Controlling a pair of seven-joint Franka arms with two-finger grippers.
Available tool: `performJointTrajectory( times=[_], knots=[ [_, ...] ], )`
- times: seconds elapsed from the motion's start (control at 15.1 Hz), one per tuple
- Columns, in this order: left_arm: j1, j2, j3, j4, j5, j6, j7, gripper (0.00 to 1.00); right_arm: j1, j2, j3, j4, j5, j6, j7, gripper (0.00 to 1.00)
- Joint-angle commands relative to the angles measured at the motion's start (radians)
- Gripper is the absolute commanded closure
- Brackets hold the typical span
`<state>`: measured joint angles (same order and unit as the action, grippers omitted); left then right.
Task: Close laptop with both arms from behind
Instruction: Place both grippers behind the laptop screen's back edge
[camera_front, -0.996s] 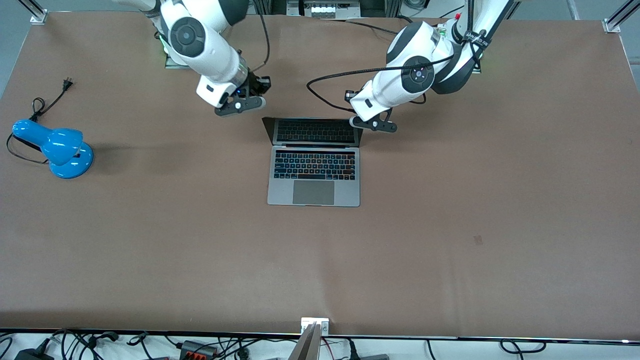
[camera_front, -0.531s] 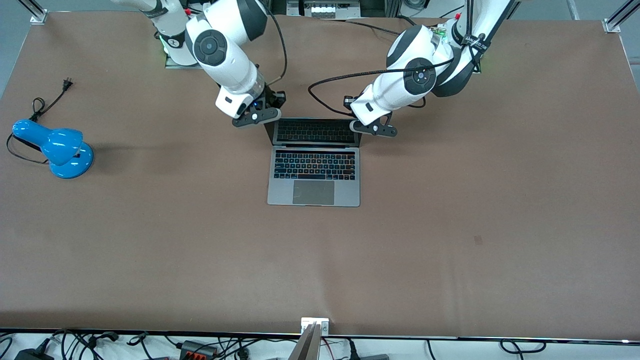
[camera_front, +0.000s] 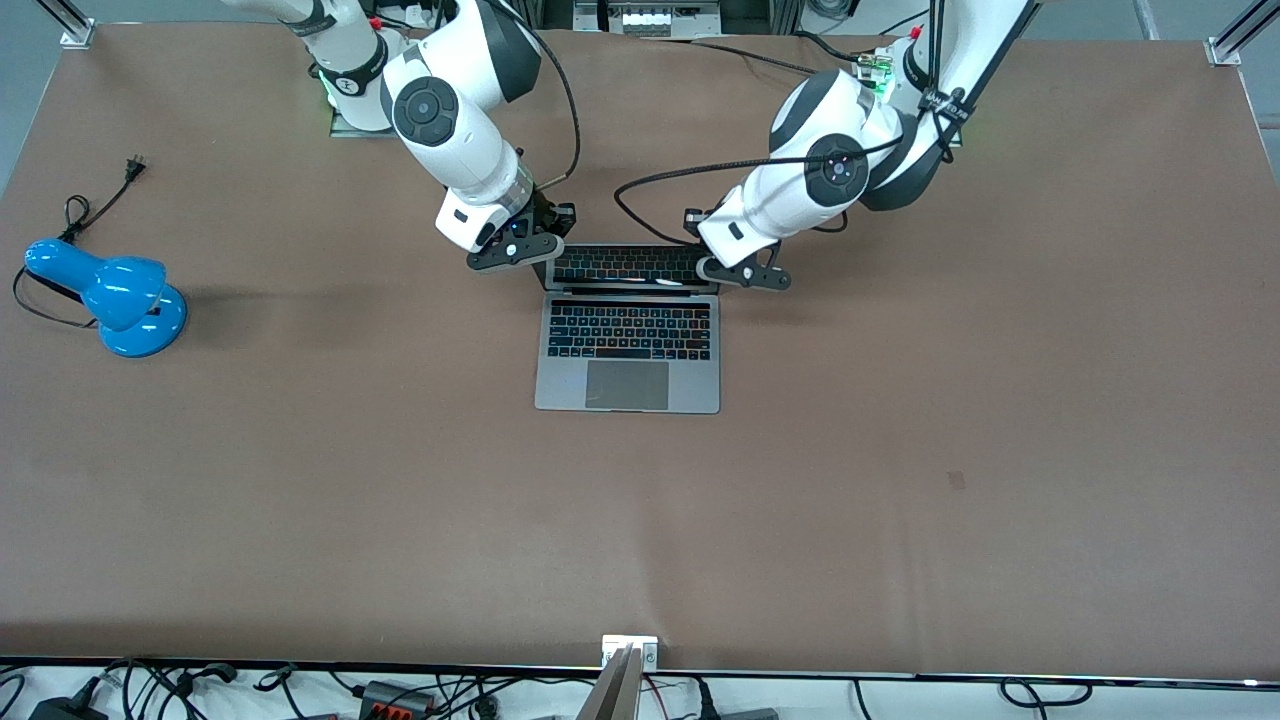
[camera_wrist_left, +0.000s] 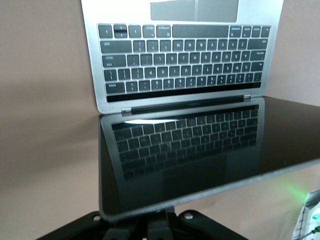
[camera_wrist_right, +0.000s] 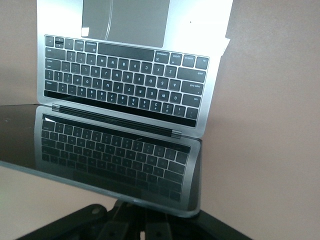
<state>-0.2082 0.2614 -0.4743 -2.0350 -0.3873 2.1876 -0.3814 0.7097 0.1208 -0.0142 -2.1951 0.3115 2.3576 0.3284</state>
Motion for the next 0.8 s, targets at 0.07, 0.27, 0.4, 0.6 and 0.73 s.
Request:
performJointTrajectory(
  times=[0.07,0.27,0.4,0.6,0.73],
  knots=[
    [0.027,0.102,-0.001,0.090,0.028,-0.005,0.015,1.00,0.001,0.028,-0.012,0.023,0.012,0.043,0.000,1.00],
    [0.027,0.122,0.000,0.111,0.028,-0.003,0.015,1.00,-0.007,0.057,-0.015,0.057,0.012,0.055,-0.003,1.00],
    [0.026,0.157,0.008,0.143,0.030,-0.003,0.015,1.00,-0.027,0.083,-0.015,0.087,0.009,0.055,-0.005,1.00],
    [0.026,0.197,0.025,0.179,0.094,-0.005,0.004,1.00,-0.036,0.125,-0.015,0.129,0.008,0.055,-0.006,1.00],
    [0.026,0.217,0.028,0.190,0.094,-0.005,0.003,1.00,-0.039,0.137,-0.015,0.146,0.001,0.060,-0.006,1.00]
  ],
)
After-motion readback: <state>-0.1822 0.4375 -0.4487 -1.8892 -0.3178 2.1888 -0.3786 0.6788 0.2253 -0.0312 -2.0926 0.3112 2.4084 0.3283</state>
